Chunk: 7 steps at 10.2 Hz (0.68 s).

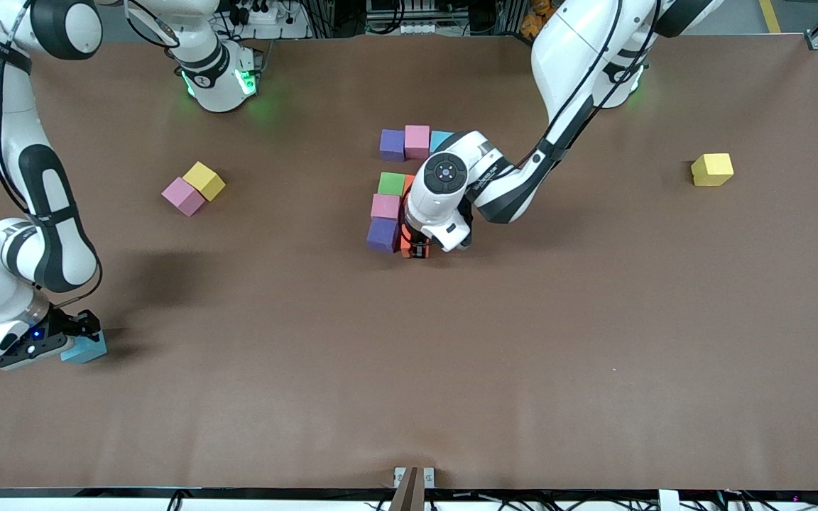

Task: Form number 2 with 11 blocks
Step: 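Lift the cyan cube while the left gripper releases the coral cube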

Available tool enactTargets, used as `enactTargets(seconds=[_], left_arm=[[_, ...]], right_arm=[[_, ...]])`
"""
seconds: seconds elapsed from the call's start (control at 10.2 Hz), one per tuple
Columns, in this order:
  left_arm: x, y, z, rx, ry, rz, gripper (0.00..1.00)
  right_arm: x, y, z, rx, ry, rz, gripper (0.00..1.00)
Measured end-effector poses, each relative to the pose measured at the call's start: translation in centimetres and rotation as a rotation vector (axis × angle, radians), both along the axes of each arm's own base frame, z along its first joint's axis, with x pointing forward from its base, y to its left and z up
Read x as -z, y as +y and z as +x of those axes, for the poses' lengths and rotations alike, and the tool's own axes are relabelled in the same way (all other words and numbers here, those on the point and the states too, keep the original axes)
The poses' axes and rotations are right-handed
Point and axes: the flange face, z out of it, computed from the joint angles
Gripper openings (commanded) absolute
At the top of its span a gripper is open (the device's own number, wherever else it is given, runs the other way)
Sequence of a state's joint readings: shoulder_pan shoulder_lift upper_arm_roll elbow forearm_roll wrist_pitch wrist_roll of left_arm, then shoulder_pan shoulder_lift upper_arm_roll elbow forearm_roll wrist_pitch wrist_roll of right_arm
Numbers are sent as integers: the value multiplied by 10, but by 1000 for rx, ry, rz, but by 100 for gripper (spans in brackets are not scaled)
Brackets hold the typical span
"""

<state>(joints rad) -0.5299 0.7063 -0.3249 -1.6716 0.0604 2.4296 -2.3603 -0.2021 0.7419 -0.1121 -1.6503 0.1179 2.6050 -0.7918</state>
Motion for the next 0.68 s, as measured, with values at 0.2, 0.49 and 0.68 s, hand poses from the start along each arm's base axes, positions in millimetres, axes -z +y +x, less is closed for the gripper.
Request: enactTargets(seconds=[0.2,0.49,0.68], left_arm=[[3,-1,0,-2,-6,-10,0],[9,-5,-3,2,-10,-19,0],[13,-6,-5,3,-6,-17,0]], right_arm=[[-1,9,3,5,-2,10,20],[-32,55,23,-21,125,72,20],[-85,75,39,-55,199,104,18]])
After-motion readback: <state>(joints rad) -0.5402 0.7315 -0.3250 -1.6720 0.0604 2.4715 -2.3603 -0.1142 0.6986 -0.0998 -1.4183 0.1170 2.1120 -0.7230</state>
